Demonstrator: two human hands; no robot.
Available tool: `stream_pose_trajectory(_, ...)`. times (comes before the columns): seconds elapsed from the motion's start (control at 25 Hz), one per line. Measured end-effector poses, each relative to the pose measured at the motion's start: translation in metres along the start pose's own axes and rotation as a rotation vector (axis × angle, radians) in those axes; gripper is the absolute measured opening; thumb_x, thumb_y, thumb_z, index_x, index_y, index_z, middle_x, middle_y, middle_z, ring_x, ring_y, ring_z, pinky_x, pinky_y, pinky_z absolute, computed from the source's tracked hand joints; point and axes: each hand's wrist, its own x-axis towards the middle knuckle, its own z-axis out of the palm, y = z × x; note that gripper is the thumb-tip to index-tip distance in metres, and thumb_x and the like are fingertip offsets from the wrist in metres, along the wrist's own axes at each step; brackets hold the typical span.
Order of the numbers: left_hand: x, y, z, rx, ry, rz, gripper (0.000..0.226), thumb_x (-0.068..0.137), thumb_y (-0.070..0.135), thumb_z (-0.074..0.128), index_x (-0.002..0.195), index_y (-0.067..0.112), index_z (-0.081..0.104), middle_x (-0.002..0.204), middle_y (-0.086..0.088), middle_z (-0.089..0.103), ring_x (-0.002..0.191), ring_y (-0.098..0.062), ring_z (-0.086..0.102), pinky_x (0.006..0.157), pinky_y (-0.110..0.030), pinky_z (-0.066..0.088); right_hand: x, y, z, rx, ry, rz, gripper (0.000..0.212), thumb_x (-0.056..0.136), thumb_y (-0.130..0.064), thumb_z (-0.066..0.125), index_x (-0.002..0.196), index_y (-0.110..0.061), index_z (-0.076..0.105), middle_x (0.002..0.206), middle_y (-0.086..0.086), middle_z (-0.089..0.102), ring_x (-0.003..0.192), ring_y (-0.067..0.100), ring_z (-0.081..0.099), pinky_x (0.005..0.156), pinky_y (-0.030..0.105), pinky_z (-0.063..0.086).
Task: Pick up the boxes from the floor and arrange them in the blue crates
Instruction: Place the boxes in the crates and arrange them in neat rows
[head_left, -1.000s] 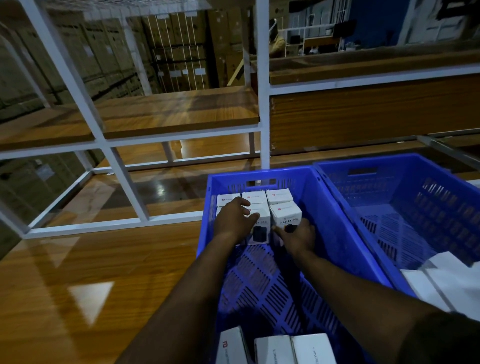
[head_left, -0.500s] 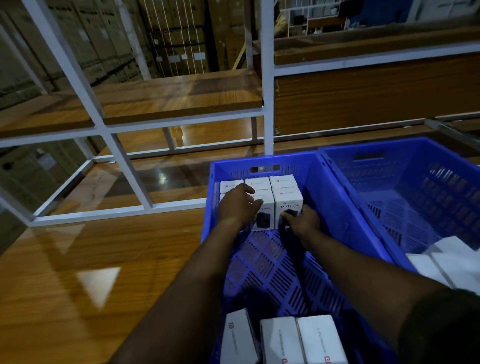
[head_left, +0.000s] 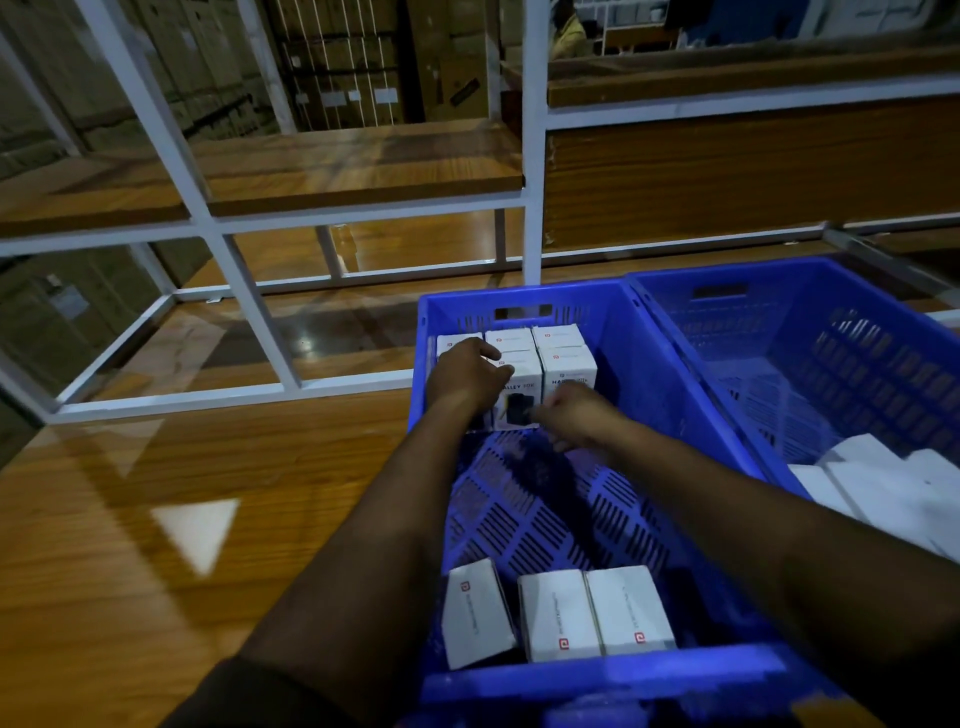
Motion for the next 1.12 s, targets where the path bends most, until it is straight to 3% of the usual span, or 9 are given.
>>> stream_pose_trajectory(0.08,-0.002,0.0,-0.001,-0.014,-0.001,-0.009,0.024,0.09,0.036,0.07,0.109,0.023,0.063,0.105,-0.002,0.074,0.098,-0.021,0.07,0.087,-0.036,0.056,-0.046,-0.024,0.009,-0.193,-0.356,-0.26,0.024,0.088,-0.038,0.068,0.081,-0.015,0.069,0.086,0.004,0.071,0.079,0.021,0.067,0.089,0.049,0.057)
stream_pose_trajectory(0.16,-0.004,0.0,-0.002,-0.027,0.0,-0.016,0.026,0.09,0.037,0.071,0.11,0.023,0.064,0.104,-0.002,0.074,0.095,-0.02,0.07,0.086,-0.035,0.056,-0.084,-0.038,0.022,-0.375,-0.723,-0.384,0.029,0.088,-0.034,0.071,0.109,-0.015,0.07,0.108,0.005,0.073,0.097,0.023,0.067,0.095,0.04,0.054)
stream_pose_trajectory(0.28,-0.004,-0.001,-0.002,-0.086,-0.023,-0.033,0.025,0.09,0.037,0.071,0.109,0.022,0.065,0.103,-0.001,0.074,0.095,-0.02,0.07,0.086,-0.036,0.056,-0.108,-0.038,0.044,-0.633,-0.945,-0.417,0.063,0.088,-0.025,0.074,0.144,-0.016,0.045,0.141,0.007,0.054,0.117,0.022,0.056,0.095,0.027,0.049)
stream_pose_trajectory(0.44,-0.004,-0.001,-0.003,-0.223,0.0,-0.037,0.016,0.089,0.03,0.069,0.091,0.014,0.073,0.09,-0.003,0.076,0.085,-0.024,0.074,0.083,-0.047,0.061,-0.114,-0.027,0.049,-0.725,-0.84,-0.508,0.083,0.083,-0.017,0.078,0.151,-0.023,0.031,0.152,0.006,0.036,0.129,0.029,0.048,0.099,0.042,0.05)
stream_pose_trajectory(0.68,-0.007,0.003,-0.004,-0.26,0.024,-0.036,0.015,0.09,0.03,0.065,0.093,0.017,0.073,0.088,0.0,0.076,0.084,-0.02,0.073,0.084,-0.044,0.06,-0.105,-0.024,0.044,-0.505,-0.678,-0.639,0.069,0.081,-0.026,0.077,0.139,-0.019,0.04,0.122,0.006,0.061,0.103,0.024,0.062,0.091,0.046,0.054)
stream_pose_trajectory(0.76,-0.007,0.002,-0.004,-0.342,0.018,-0.044,0.012,0.092,0.024,0.065,0.091,0.015,0.072,0.089,-0.004,0.075,0.079,-0.019,0.072,0.082,-0.041,0.06,-0.094,-0.023,0.025,-0.328,-0.585,-0.553,0.061,0.081,-0.033,0.075,0.133,-0.023,0.044,0.119,-0.001,0.061,0.104,0.018,0.062,0.095,0.043,0.053)
stream_pose_trajectory(0.92,-0.012,0.006,-0.008,-0.712,-0.129,-0.133,0.014,0.098,0.022,0.063,0.099,0.01,0.069,0.099,-0.009,0.072,0.074,-0.016,0.065,0.06,-0.027,0.052,-0.067,-0.015,-0.019,0.142,-0.325,-0.328,0.044,0.081,-0.052,0.067,0.113,-0.024,0.056,0.108,0.001,0.067,0.095,0.021,0.067,0.091,0.048,0.056)
stream_pose_trajectory(1.0,-0.015,0.008,-0.009,-0.734,-0.202,-0.173,0.02,0.098,0.03,0.063,0.1,0.011,0.069,0.099,-0.006,0.073,0.077,-0.018,0.066,0.059,-0.025,0.052,-0.051,-0.011,-0.033,0.358,-0.209,-0.245,0.037,0.089,-0.051,0.06,0.103,-0.017,0.059,0.098,0.008,0.065,0.085,0.024,0.065,0.081,0.047,0.058)
stream_pose_trajectory(1.12,-0.019,0.012,-0.01,-0.648,-0.313,-0.119,0.036,0.095,0.041,0.065,0.101,0.006,0.07,0.097,-0.011,0.076,0.079,-0.023,0.071,0.067,-0.03,0.056,-0.033,-0.007,-0.045,0.511,-0.067,-0.119,0.053,0.09,-0.059,0.054,0.114,-0.012,0.061,0.105,0.014,0.069,0.088,0.025,0.068,0.069,0.039,0.062)
